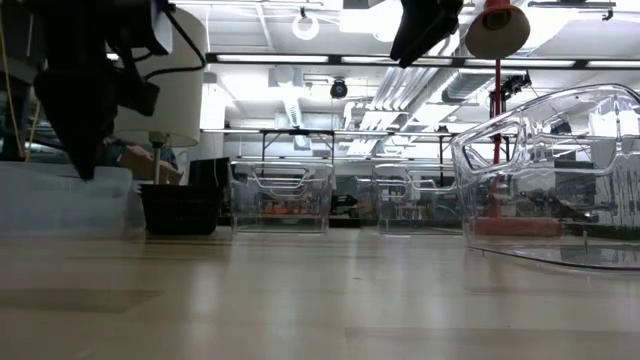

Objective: Stack baskets by color
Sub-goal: Stack the top white bin on the bottom left white bin

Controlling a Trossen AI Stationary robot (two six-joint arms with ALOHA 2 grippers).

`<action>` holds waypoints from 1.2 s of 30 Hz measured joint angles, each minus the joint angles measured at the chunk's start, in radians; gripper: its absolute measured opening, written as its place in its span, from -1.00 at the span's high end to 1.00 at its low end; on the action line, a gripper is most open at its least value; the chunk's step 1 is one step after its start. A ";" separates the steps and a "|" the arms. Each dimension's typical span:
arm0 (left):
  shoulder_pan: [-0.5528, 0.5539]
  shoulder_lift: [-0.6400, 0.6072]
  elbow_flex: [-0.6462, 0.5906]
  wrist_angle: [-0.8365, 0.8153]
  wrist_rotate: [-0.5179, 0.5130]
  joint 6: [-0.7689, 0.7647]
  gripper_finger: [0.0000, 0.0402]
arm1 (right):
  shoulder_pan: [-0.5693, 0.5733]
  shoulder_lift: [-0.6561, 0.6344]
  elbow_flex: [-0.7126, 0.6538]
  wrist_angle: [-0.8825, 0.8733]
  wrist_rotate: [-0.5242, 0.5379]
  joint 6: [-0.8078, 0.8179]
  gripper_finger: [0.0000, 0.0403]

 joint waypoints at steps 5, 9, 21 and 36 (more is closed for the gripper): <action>0.023 0.075 0.000 -0.001 0.029 0.077 0.01 | 0.000 0.000 0.000 -0.001 0.000 0.000 -0.17; 0.037 0.126 0.000 -0.001 0.030 0.112 0.01 | 0.000 0.000 0.000 -0.001 0.001 0.000 -0.17; 0.045 0.181 0.000 0.025 0.090 0.131 0.75 | 0.000 0.000 0.000 -0.001 0.013 0.000 -0.17; 0.017 0.093 0.260 -0.257 0.163 0.153 1.00 | 0.000 0.000 0.000 0.014 0.014 0.000 -0.17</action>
